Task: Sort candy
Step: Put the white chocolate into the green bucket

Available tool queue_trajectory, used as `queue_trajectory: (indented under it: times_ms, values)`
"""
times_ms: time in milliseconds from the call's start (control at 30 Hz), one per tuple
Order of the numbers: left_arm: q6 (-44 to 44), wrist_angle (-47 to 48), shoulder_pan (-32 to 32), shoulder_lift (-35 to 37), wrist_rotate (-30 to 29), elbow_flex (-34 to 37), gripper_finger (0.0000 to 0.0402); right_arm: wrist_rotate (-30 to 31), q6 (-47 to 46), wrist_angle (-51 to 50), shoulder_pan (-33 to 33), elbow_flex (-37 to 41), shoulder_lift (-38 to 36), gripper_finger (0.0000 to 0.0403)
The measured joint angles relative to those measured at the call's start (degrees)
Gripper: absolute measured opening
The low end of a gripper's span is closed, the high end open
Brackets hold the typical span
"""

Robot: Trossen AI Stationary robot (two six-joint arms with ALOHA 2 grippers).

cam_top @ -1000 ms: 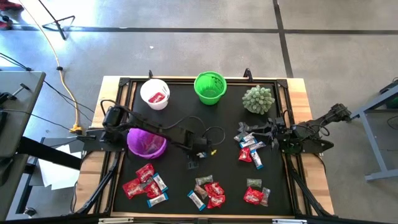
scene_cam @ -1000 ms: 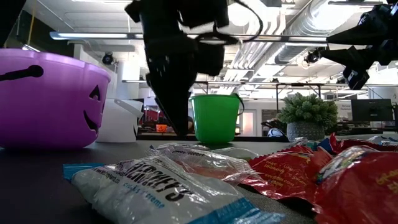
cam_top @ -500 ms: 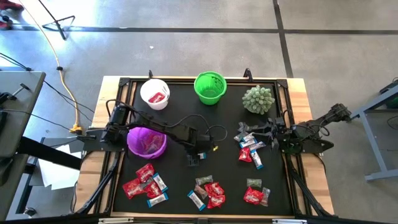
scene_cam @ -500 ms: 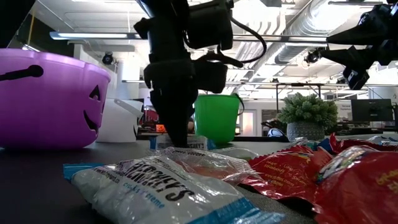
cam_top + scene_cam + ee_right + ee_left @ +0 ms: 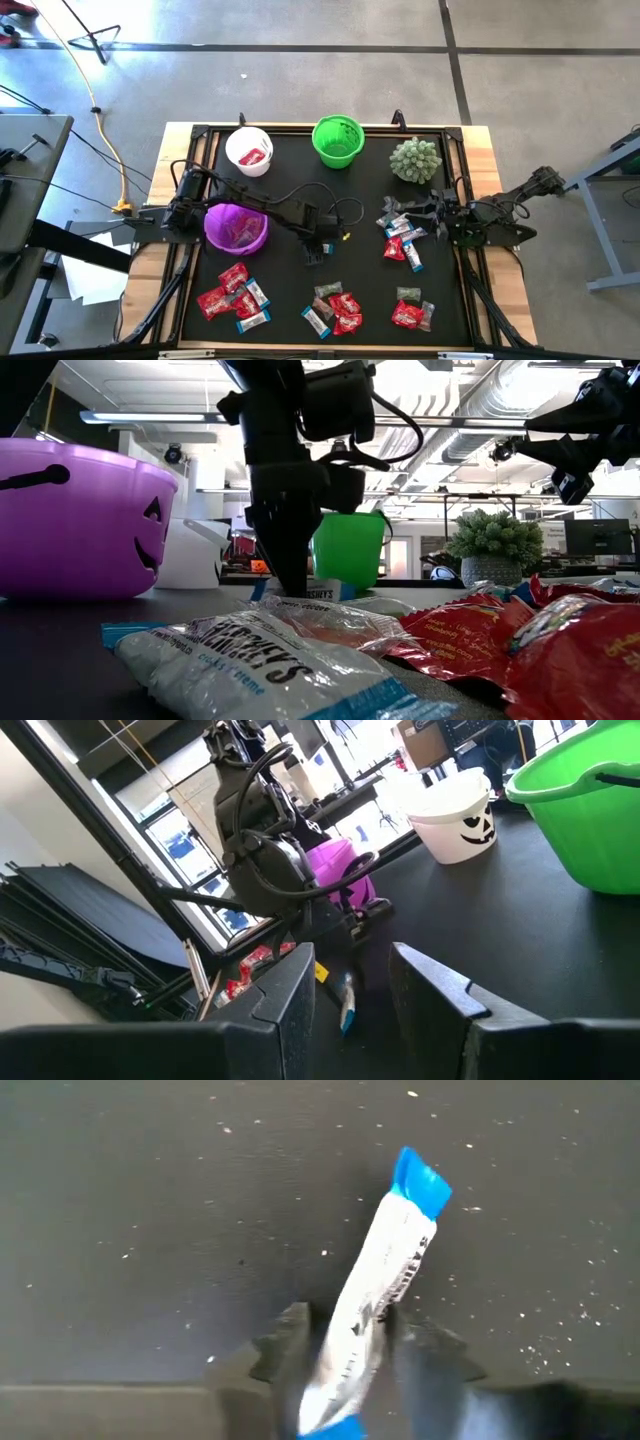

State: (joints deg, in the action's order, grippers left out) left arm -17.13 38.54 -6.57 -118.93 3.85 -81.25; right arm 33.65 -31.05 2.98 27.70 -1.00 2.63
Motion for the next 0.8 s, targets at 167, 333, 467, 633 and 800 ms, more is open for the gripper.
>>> queue_trajectory:
  times_ms: [167,333,467,633,800]
  values:
    - [-0.81,0.16,-0.02,0.96,0.4,0.13,0.0048,-0.01,0.0,0.0,-0.01,0.0,0.01,0.0126]
    - [-0.79,1.92,0.58,3.12,0.34,-0.33,0.001,-0.01,0.0,0.0,-0.02,0.0,0.07,0.0126]
    - [-0.04,4.24,1.78,6.69,-0.2,-2.93,0.0016,-0.02,0.02,0.01,-0.02,0.0,0.04,0.0126]
    - [6.02,5.38,4.23,11.88,-7.62,-7.01,0.0041,-0.02,0.0,0.0,0.0,0.0,0.0,0.0126]
    - [13.99,1.06,7.14,15.02,-13.66,-10.38,0.0044,-0.01,0.0,0.0,0.0,-0.01,0.0,0.0126]
